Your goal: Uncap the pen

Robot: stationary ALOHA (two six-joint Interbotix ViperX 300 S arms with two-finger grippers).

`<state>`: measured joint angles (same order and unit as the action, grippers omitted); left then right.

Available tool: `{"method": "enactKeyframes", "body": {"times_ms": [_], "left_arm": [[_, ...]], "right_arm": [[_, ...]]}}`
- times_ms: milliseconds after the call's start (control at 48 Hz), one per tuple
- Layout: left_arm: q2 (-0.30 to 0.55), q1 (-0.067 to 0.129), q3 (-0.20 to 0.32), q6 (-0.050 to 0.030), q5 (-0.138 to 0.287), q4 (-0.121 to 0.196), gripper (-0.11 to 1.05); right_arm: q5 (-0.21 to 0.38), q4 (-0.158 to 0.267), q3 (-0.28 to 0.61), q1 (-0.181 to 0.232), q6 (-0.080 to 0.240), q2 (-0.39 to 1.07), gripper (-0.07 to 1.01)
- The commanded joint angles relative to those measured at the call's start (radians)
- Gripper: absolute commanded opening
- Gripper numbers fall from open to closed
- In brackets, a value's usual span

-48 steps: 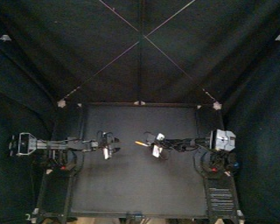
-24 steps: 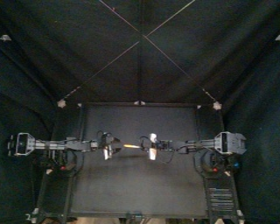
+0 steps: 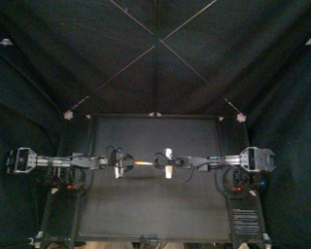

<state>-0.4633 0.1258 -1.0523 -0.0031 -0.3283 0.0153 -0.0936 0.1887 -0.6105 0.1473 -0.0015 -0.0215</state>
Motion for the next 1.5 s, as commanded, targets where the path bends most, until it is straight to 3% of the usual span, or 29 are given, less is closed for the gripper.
{"method": "enactKeyframes", "body": {"times_ms": [21,604,1104,1500], "left_arm": [[-0.005,-0.003,0.015,-0.0015,-0.011,0.003,0.79],[0.011,-0.006,0.006,-0.0015,-0.005,0.054,0.75],[0.005,0.000,-0.005,0.0000,-0.005,0.066,0.33],[-0.097,0.000,-0.080,0.0000,-0.009,0.067,0.31]], "right_arm": [[-0.009,0.015,0.035,-0.002,0.002,-0.043,0.43],[-0.044,0.029,0.057,-0.009,0.000,-0.043,0.43],[-0.058,0.035,0.043,-0.006,0.002,-0.049,0.43],[-0.058,0.029,-0.043,-0.002,0.008,-0.123,0.43]]}}
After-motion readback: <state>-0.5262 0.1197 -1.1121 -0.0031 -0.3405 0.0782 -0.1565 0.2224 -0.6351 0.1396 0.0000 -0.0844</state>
